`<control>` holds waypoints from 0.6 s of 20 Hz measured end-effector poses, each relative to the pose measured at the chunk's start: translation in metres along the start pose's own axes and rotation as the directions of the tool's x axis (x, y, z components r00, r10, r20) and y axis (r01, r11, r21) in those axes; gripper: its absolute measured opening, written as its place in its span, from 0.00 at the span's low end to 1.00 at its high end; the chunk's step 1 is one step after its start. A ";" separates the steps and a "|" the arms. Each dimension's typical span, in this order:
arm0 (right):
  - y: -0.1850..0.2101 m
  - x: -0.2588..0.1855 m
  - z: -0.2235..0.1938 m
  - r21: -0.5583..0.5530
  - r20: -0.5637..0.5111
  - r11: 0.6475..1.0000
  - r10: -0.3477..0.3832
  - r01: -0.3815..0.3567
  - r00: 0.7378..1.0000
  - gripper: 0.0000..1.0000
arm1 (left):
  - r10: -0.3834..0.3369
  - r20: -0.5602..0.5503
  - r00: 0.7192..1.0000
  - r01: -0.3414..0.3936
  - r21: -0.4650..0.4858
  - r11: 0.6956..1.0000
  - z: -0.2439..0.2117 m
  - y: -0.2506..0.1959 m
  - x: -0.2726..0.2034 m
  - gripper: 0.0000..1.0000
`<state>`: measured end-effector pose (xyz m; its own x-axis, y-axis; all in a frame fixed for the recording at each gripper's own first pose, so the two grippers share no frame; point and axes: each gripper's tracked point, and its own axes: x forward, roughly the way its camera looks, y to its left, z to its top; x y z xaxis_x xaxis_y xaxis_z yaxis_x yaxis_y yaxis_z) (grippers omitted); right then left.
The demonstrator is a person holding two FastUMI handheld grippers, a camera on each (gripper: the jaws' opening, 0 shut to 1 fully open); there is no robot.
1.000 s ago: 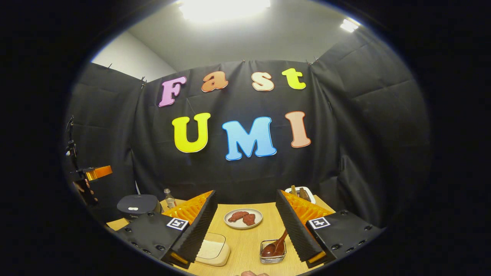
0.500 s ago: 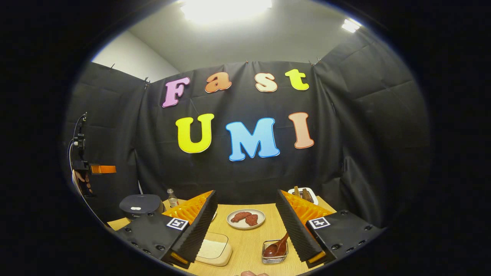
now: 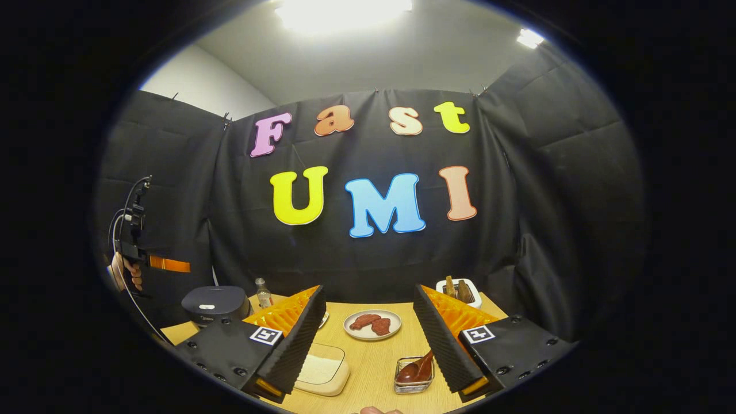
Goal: Close the left gripper, press the button to open the rice cooker; take a wooden spoon from the chopstick holder with the right hand, scoop a spoonful of rice and pour it into the rice cooker, then put the wooden spoon back into the chopstick holder.
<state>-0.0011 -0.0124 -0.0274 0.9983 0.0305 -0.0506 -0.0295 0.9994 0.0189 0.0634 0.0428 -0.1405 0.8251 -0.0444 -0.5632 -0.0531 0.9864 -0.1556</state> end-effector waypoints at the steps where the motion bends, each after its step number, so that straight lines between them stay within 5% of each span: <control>1: 0.001 0.001 -0.003 -0.004 -0.006 1.000 0.006 -0.006 1.000 0.98 | -0.002 -0.029 1.000 0.002 -0.002 1.000 -0.011 0.000 0.003 0.01; 12: -0.003 0.004 -0.017 0.024 -0.031 1.000 0.022 -0.021 0.999 0.98 | 0.021 -0.227 0.974 -0.043 -0.092 0.995 -0.087 0.012 0.046 0.01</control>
<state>0.0023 -0.0147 -0.0448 0.9953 0.0525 -0.0811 -0.0491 0.9978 0.0434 0.0520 0.0389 -0.2392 0.6748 -0.0586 -0.7357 -0.1398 0.9686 -0.2054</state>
